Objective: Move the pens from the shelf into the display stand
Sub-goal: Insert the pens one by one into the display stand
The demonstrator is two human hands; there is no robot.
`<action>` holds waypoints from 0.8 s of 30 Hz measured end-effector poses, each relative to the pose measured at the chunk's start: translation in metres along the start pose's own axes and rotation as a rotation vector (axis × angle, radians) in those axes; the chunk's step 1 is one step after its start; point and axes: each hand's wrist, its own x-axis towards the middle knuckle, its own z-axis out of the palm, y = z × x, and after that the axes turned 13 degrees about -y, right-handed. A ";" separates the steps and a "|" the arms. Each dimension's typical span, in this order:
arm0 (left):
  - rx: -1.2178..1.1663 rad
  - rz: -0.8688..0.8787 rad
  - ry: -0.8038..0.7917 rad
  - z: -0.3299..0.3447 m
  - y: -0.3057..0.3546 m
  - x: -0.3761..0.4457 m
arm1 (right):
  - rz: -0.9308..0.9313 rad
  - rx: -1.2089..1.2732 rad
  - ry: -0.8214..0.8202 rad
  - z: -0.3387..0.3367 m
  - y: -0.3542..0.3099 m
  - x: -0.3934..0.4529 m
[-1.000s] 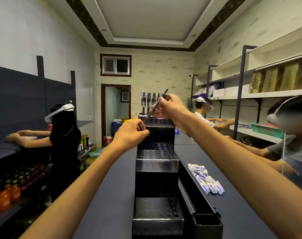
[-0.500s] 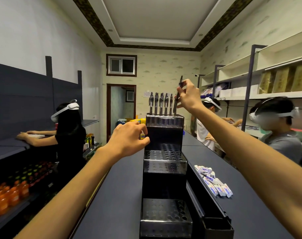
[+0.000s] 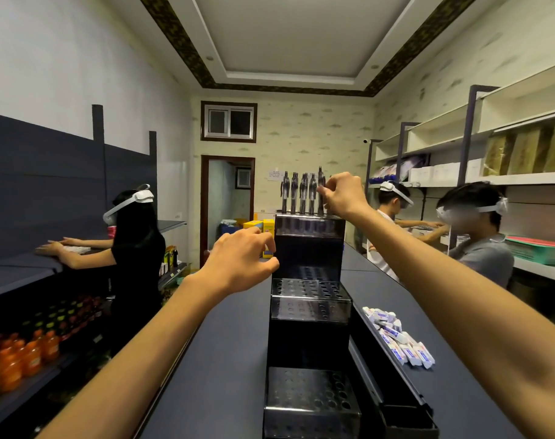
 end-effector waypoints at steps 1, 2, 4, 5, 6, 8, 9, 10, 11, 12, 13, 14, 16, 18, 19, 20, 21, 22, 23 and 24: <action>-0.001 0.001 -0.004 0.000 0.000 -0.001 | 0.013 -0.029 0.008 0.002 0.002 0.000; -0.001 0.002 -0.006 0.000 -0.001 -0.002 | 0.023 -0.042 0.017 0.003 0.004 0.001; 0.000 0.000 -0.012 0.000 -0.002 -0.003 | 0.041 -0.052 0.024 0.003 0.004 0.003; -0.001 -0.002 -0.016 0.000 -0.003 -0.004 | 0.052 -0.057 0.017 0.002 0.004 0.004; -0.002 -0.003 -0.020 -0.001 -0.004 -0.004 | 0.065 -0.065 0.004 0.002 0.004 0.005; 0.000 -0.006 -0.020 -0.002 -0.005 -0.005 | 0.087 -0.088 -0.023 0.002 0.004 0.005; 0.000 -0.006 -0.018 -0.003 -0.005 -0.005 | 0.093 -0.094 -0.031 0.003 0.004 0.005; -0.002 -0.006 -0.016 -0.003 -0.005 -0.006 | 0.096 -0.095 -0.035 0.004 0.004 0.004; -0.004 -0.005 -0.014 -0.003 -0.005 -0.006 | 0.098 -0.097 -0.037 0.004 0.005 0.004; -0.005 -0.004 -0.013 -0.003 -0.005 -0.006 | 0.101 -0.098 -0.041 0.004 0.005 0.003; -0.010 -0.004 -0.014 -0.003 -0.005 -0.006 | 0.103 -0.099 -0.048 0.004 0.005 0.001; -0.017 -0.006 -0.019 -0.003 -0.004 -0.006 | 0.103 -0.104 -0.056 0.004 0.006 -0.001; -0.036 -0.010 -0.035 -0.002 -0.003 -0.007 | 0.085 -0.128 -0.063 0.003 0.006 -0.008; -0.058 -0.011 -0.041 -0.002 0.001 -0.008 | 0.050 -0.158 -0.060 0.003 0.006 -0.019; -0.070 -0.008 -0.042 -0.001 0.003 -0.008 | 0.029 -0.170 -0.057 0.002 0.005 -0.025; -0.081 -0.004 -0.044 -0.001 0.006 -0.008 | 0.008 -0.185 -0.050 0.000 0.004 -0.032; -0.090 0.001 -0.046 0.000 0.009 -0.008 | -0.014 -0.206 -0.039 -0.002 0.003 -0.040; -0.099 0.008 -0.046 0.000 0.012 -0.008 | -0.032 -0.230 -0.031 -0.004 0.002 -0.048; -0.111 0.015 -0.043 0.000 0.016 -0.007 | -0.045 -0.256 -0.027 -0.007 0.002 -0.056; -0.126 0.022 -0.037 0.000 0.019 -0.005 | -0.053 -0.282 -0.029 -0.009 0.002 -0.065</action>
